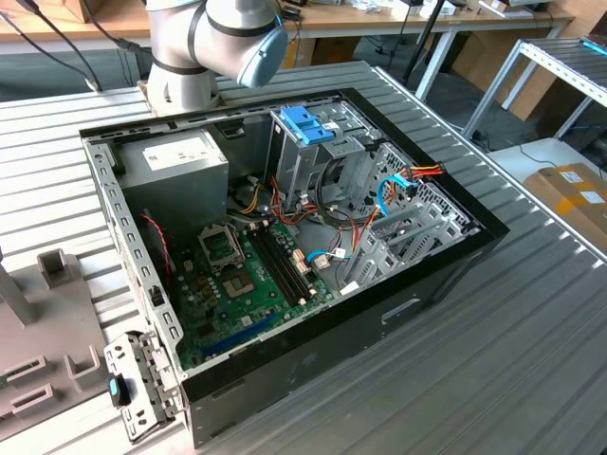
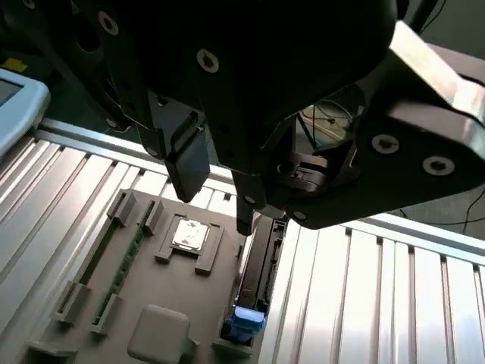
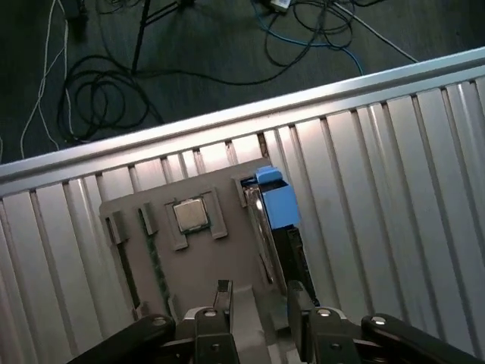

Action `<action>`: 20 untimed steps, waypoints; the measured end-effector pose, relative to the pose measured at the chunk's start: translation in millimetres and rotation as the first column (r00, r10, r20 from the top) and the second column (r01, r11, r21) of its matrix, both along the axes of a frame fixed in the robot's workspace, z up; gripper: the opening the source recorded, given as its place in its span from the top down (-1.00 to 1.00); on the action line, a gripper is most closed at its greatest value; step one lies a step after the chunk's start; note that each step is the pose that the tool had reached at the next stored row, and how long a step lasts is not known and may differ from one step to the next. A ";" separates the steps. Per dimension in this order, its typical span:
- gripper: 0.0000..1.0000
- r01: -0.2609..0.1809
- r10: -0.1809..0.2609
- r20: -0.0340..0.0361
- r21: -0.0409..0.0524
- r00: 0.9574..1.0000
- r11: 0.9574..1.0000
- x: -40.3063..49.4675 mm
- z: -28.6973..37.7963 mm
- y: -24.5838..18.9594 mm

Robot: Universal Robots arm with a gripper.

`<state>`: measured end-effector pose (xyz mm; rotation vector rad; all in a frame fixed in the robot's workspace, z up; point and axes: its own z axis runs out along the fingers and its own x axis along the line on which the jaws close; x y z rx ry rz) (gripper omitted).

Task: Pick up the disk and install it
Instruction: 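Pick up the disk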

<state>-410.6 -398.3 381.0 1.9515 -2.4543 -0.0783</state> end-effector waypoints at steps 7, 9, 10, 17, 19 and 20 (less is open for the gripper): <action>0.16 -0.222 0.222 0.000 0.000 0.975 0.975 0.0 -2.8 0.0; 0.16 -0.264 0.264 0.000 0.000 0.964 0.964 0.0 -3.2 0.1; 0.16 -0.281 0.281 0.000 0.000 0.960 0.960 0.0 -3.3 0.2; 0.16 -0.286 0.286 0.001 0.003 0.958 0.958 -9.0 -5.2 6.4; 0.16 -0.286 0.286 0.004 0.013 0.958 0.958 -14.0 -6.0 7.5; 0.16 -0.286 0.285 0.007 0.024 0.958 0.958 -17.3 -6.4 8.0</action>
